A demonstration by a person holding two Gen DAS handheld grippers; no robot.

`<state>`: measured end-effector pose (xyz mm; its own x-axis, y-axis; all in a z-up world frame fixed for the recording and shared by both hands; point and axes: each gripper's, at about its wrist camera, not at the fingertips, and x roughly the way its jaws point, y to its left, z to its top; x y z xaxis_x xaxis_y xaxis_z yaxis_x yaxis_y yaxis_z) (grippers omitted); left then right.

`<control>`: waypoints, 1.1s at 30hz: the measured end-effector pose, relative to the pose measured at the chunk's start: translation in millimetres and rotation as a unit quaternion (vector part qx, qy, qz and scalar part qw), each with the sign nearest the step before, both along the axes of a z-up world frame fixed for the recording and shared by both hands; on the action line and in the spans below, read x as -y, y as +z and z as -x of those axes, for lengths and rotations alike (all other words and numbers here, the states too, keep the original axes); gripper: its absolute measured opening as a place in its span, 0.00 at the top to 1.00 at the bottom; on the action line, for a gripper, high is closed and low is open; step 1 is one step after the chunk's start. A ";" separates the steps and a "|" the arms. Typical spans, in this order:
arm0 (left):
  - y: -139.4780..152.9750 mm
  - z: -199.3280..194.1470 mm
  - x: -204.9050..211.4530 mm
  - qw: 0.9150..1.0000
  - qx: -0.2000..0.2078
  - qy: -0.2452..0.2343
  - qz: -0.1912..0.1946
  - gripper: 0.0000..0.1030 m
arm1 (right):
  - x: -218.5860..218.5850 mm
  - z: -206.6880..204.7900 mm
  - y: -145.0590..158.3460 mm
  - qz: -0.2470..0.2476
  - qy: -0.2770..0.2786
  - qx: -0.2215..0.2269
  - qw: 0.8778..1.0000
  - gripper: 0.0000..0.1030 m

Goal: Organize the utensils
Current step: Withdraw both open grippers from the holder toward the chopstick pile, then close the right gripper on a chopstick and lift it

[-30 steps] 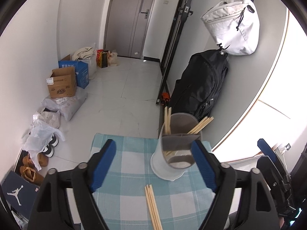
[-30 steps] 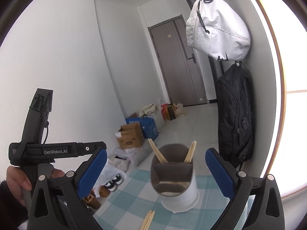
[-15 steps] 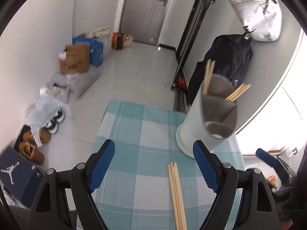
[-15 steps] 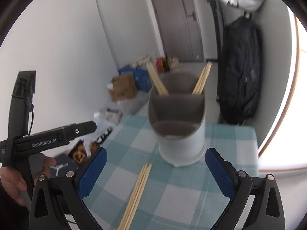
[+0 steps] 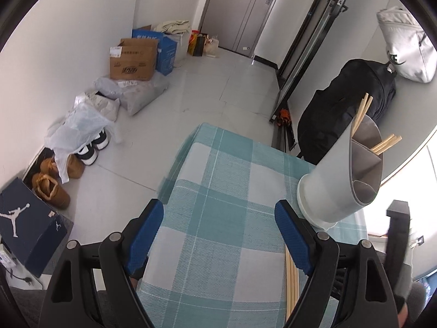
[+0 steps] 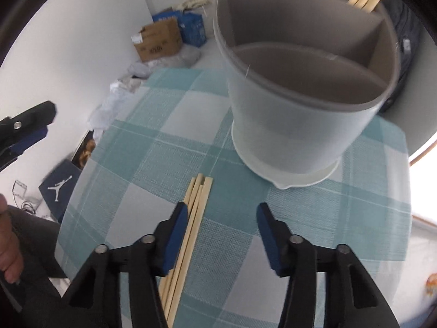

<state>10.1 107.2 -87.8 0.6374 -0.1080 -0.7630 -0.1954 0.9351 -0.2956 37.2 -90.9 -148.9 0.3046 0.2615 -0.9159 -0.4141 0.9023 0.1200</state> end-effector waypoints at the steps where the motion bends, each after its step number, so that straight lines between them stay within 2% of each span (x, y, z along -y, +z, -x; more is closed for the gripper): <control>1: -0.1 0.6 -0.6 1.000 -0.001 -0.001 0.003 0.22 | -2.5 -0.6 -2.2 0.006 0.001 -0.001 1.000 0.61; 3: 1.1 1.0 -1.3 1.000 -0.001 -0.001 0.005 0.22 | -8.8 -0.5 -6.8 0.036 0.006 0.002 0.999 0.64; 6: 3.6 1.4 -5.4 1.000 0.002 0.006 0.003 0.22 | -13.2 0.2 -4.4 0.054 0.009 0.015 0.998 0.69; 8: 4.8 1.6 -9.5 1.000 0.006 0.010 0.009 0.22 | -18.1 0.7 -2.9 0.064 0.014 0.018 0.998 0.77; 10: 5.0 0.8 -11.0 1.000 0.003 0.011 0.016 0.22 | -23.3 0.8 -0.5 0.073 0.017 0.021 0.997 0.80; 19: -4.5 -1.8 -24.4 0.999 -0.018 0.018 0.043 0.22 | -29.6 -15.4 -0.7 0.083 -0.005 0.009 0.997 0.82; 21: -3.8 -1.9 -27.0 0.998 -0.019 0.022 0.049 0.22 | -30.7 -17.4 -0.9 0.079 -0.009 0.003 0.997 0.86; 23: -3.6 -1.9 -28.3 0.998 -0.019 0.023 0.053 0.22 | -31.2 -17.6 -0.8 0.074 -0.011 -0.002 0.997 0.95; 29: -5.8 -2.3 -26.6 0.998 -0.024 0.016 0.056 0.22 | -17.6 -15.7 0.3 0.028 -0.040 -0.010 0.999 0.96; 33: -7.5 -2.3 -23.4 0.998 -0.029 0.012 0.050 0.22 | 0.8 -3.2 19.9 -0.002 -0.048 0.019 0.999 0.97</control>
<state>12.4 130.6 -95.3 0.5962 -0.1709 -0.7844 -0.2366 0.8963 -0.3751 40.4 -91.7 -129.1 0.3620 0.2335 -0.9024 -0.3301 0.9375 0.1101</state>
